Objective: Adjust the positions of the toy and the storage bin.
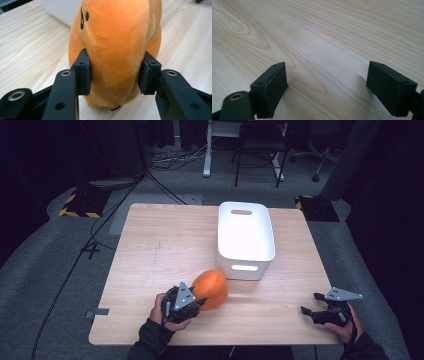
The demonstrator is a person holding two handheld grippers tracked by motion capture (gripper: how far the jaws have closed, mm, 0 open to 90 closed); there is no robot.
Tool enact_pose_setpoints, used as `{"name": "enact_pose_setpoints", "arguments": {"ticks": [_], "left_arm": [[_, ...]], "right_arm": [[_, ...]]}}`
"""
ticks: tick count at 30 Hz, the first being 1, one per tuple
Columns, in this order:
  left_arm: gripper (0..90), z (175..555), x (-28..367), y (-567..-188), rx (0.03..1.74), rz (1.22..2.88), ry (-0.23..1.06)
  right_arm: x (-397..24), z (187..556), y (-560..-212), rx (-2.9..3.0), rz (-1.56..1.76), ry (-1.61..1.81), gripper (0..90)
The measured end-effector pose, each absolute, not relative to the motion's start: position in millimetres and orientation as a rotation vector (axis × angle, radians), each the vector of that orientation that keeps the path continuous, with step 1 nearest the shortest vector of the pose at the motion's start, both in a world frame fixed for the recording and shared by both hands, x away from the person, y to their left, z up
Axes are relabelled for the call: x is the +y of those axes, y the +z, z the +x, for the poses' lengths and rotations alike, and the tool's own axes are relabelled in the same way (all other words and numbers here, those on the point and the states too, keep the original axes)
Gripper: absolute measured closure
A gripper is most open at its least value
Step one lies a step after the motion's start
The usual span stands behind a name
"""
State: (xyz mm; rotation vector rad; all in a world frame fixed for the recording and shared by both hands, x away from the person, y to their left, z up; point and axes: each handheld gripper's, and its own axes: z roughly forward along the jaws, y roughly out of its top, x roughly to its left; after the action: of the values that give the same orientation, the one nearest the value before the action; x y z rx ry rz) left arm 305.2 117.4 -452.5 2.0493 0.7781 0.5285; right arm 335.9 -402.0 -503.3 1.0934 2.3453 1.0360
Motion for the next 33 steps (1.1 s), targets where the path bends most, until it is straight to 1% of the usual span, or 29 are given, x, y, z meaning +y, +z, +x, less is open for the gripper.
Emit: {"name": "enact_pose_setpoints", "arguments": {"ticks": [5, 11, 18, 19, 22, 26, 27, 28, 30, 33], "left_arm": [[54.1, 318.6, 134.8, -453.7, 0.850, 1.978, 0.579], [54.8, 345.0, 134.6, -458.3, 0.901, 1.920, 0.615], [54.7, 374.8, 131.7, -460.3, 0.936, 1.877, 0.603], [54.1, 377.8, 130.7, -460.9, 0.935, 1.885, 0.568], [47.5, 380.9, 126.2, -461.0, 0.909, 1.900, 0.554], [34.2, 383.0, 124.8, -457.3, 0.946, 1.873, 0.576], [30.6, 383.1, 124.2, -456.3, 0.961, 1.857, 0.561], [28.6, 384.2, 124.7, -454.1, 0.965, 1.846, 0.571], [23.6, 386.3, 124.4, -449.3, 0.971, 1.805, 0.541], [20.2, 392.5, 121.8, -442.6, 0.960, 1.826, 0.543]], "right_arm": [[-402.0, 336.0, -503.3, 2.345, 1.093, 1.036, 16.8], [-402.1, 336.0, -503.3, 2.346, 1.093, 1.035, 16.8], [-402.0, 336.0, -503.3, 2.345, 1.093, 1.036, 16.8], [-402.0, 336.0, -503.3, 2.345, 1.093, 1.036, 16.8], [-402.0, 336.0, -503.4, 2.345, 1.092, 1.035, 16.8], [-402.0, 336.0, -503.3, 2.345, 1.093, 1.035, 16.8], [-402.1, 336.0, -503.3, 2.346, 1.092, 1.035, 16.8], [-402.0, 336.0, -503.3, 2.345, 1.093, 1.036, 16.8], [-402.0, 335.9, -503.2, 2.346, 1.094, 1.035, 16.8], [-402.0, 335.9, -503.3, 2.346, 1.093, 1.035, 16.8]]}}
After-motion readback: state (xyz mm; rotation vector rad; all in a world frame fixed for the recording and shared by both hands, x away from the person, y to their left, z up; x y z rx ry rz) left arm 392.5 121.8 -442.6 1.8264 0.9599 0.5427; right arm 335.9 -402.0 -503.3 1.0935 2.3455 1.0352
